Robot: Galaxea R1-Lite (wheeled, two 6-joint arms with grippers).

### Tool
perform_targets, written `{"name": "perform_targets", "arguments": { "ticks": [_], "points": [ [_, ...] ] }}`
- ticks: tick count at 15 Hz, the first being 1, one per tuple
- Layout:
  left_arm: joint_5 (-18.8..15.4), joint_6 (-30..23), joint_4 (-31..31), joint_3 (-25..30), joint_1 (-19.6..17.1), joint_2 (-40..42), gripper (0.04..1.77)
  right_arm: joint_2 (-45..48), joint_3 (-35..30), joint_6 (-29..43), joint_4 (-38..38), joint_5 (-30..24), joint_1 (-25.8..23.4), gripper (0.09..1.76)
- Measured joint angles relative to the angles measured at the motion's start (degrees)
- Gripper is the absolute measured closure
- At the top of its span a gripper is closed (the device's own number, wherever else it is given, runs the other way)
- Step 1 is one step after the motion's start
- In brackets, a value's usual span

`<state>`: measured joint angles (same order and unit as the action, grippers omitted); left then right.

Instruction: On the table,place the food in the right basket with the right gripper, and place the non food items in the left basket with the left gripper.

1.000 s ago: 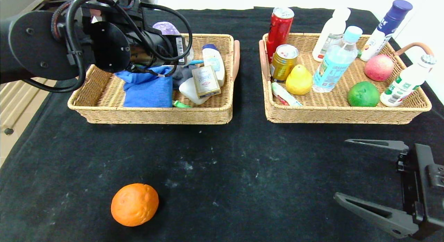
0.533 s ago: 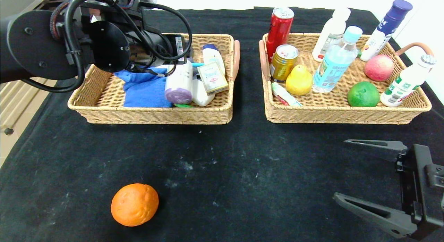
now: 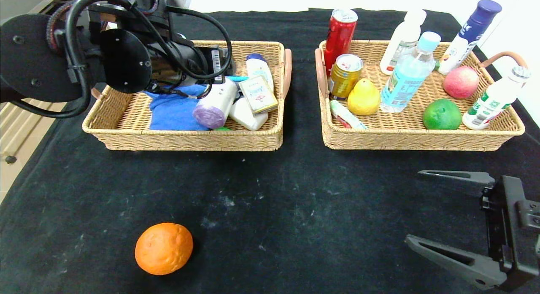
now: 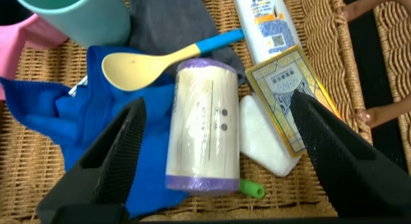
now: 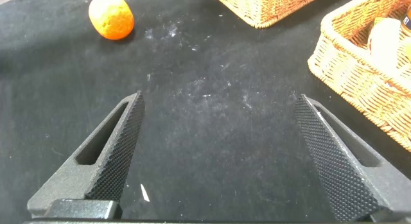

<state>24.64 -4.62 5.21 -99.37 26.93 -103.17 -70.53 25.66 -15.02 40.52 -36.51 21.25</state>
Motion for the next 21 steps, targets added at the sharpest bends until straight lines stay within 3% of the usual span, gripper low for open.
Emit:
{"name": "perform_targets", "arguments": {
  "ticks": [4, 8, 11, 17, 21],
  "points": [
    [0.55, 0.35, 1.38, 5.13, 1.34, 4.46, 0.14, 0.09, 0.0, -0.07, 0.02, 0.0, 0.02, 0.14],
    [0.72, 0.24, 8.4, 10.31, 3.74, 10.78, 0.12, 0.15, -0.01, -0.07, 0.0, 0.0, 0.02, 0.14],
    [0.79, -0.78, 16.94, 13.56, 5.84, 15.65, 0.12, 0.39, -0.12, -0.09, 0.05, 0.0, 0.07, 0.14],
    [-0.41, -11.69, 37.44, 15.36, 8.74, 20.5, 0.11, 0.94, -0.59, -0.17, 0.02, 1.54, 1.66, 0.14],
    [-6.84, -17.81, 41.05, 18.16, 10.44, 21.42, 0.11, 1.16, -0.78, -0.17, 0.07, 1.93, 2.45, 0.14]
  ]
}}
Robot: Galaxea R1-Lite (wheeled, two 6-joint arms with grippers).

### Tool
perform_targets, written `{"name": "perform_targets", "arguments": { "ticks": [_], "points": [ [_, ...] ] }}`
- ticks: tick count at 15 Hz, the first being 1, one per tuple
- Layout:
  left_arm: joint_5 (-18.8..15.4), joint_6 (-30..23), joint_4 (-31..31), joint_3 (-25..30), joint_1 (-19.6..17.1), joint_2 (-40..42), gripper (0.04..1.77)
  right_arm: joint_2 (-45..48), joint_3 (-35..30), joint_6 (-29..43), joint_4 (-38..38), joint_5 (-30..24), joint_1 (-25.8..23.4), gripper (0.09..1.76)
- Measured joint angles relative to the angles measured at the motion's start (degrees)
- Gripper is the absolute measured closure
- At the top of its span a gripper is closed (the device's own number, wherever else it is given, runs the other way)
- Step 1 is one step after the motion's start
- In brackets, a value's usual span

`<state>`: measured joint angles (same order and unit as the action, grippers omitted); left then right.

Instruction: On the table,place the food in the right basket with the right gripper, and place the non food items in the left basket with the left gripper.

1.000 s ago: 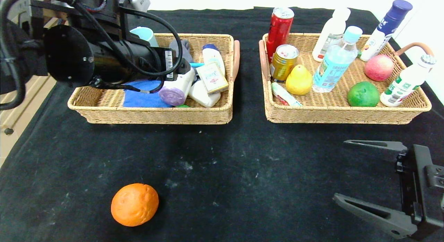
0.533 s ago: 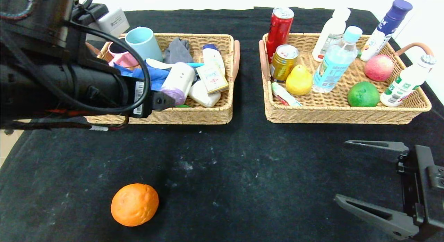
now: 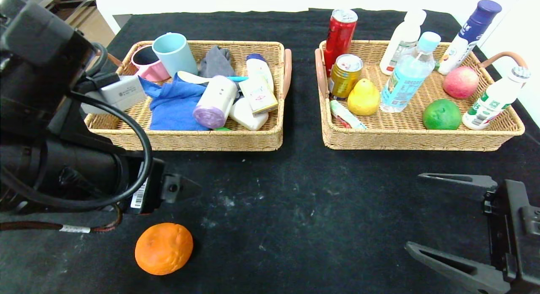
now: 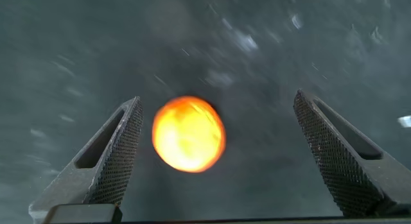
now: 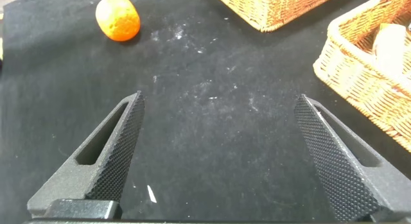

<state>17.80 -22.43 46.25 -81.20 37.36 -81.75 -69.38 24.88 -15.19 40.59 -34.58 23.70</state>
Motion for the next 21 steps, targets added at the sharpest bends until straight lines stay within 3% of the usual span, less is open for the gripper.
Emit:
{"name": "perform_targets", "arguments": {
  "ticks": [8, 16, 18, 21],
  "points": [
    [-0.07, -0.66, -0.04, 12.35, 0.12, 1.44, 0.1, 0.02, -0.13, 0.0, -0.02, 0.02, 0.13, 0.14],
    [-1.24, -2.89, -0.72, 16.98, -0.6, 1.24, 0.09, 0.17, -0.41, 0.01, -0.05, 2.18, 1.74, 0.14],
    [-3.13, -2.86, -0.94, 17.31, -1.21, 0.9, 0.09, 0.17, -0.41, 0.0, -0.05, 2.15, 1.82, 0.14],
    [-3.55, -2.82, -4.17, 18.51, -1.48, -0.06, 0.09, 0.17, -0.55, 0.0, -0.07, 2.18, 2.23, 0.14]
  ]
}}
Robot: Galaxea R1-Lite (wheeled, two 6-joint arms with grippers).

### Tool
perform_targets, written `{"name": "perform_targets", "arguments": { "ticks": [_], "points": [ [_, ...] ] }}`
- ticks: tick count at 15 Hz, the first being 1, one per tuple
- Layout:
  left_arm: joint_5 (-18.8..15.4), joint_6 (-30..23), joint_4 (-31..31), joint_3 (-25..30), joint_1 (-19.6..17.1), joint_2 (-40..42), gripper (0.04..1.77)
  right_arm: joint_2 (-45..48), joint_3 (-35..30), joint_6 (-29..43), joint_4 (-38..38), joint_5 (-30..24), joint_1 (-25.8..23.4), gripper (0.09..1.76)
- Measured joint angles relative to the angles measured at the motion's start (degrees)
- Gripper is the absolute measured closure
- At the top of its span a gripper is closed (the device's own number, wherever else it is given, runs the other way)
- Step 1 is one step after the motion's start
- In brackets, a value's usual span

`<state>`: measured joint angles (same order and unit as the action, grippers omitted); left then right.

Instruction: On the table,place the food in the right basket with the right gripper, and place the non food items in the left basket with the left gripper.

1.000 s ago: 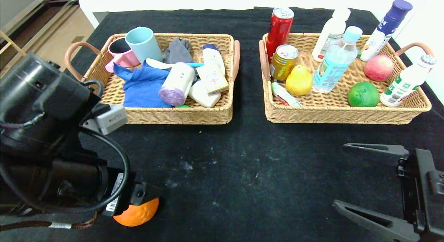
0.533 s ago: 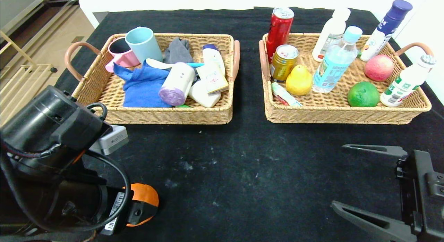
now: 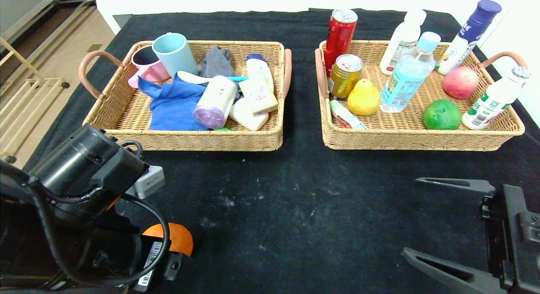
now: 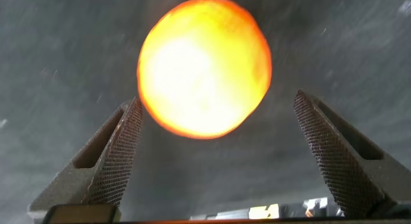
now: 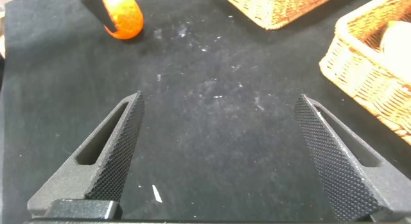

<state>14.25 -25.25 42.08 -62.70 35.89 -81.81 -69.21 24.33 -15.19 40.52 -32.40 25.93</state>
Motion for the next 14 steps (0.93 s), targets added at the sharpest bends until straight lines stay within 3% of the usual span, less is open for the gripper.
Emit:
{"name": "perform_targets", "arguments": {
  "ticks": [14],
  "points": [
    [-0.3, -0.09, -2.61, 2.39, -2.65, -3.17, 0.09, -0.06, -0.22, 0.0, 0.0, -0.01, 0.24, 0.14]
  ]
}}
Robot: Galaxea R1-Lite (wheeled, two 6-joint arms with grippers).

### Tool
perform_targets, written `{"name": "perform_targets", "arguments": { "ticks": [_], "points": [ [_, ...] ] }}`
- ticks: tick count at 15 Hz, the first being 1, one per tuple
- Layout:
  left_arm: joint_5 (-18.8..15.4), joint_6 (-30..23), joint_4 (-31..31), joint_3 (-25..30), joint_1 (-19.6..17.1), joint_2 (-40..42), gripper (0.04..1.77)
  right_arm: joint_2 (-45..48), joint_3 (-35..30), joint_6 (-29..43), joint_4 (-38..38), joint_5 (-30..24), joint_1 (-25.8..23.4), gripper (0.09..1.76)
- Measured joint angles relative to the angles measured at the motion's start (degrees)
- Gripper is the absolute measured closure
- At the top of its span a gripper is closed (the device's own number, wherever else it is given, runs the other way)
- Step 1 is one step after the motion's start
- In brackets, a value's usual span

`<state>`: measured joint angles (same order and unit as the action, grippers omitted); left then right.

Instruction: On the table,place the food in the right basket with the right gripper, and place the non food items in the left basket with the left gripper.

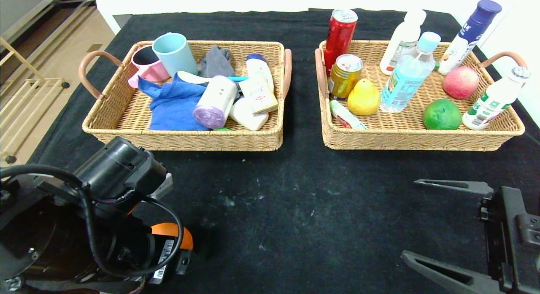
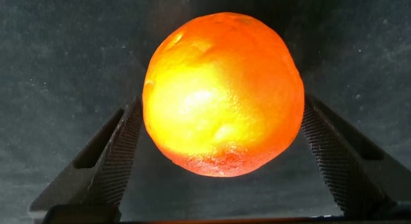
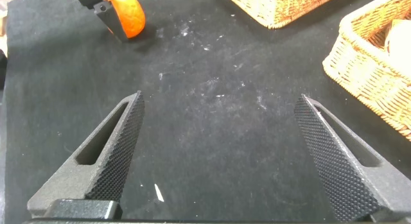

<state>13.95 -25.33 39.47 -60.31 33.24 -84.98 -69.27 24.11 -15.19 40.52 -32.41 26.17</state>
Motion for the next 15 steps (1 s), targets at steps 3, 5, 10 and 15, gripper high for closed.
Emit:
{"name": "perform_targets", "arguments": {
  "ticks": [3, 5, 10, 15],
  "points": [
    [0.0, 0.0, -0.12, 0.33, -0.01, -0.24, 0.09, -0.05, 0.0, 0.0, 0.0, 0.0, -0.05, 0.14],
    [0.0, 0.01, -0.12, 0.35, -0.09, -0.38, 0.34, -0.05, 0.0, 0.01, 0.0, 0.01, -0.07, 0.14],
    [0.02, 0.01, -0.11, 0.44, -0.11, -0.46, 0.71, -0.05, -0.11, 0.01, 0.02, 0.04, -0.16, 0.14],
    [0.27, -0.07, -0.11, 0.3, -0.21, -1.01, 0.72, -0.07, -0.27, 0.01, 0.0, 0.01, -0.1, 0.14]
  ]
}}
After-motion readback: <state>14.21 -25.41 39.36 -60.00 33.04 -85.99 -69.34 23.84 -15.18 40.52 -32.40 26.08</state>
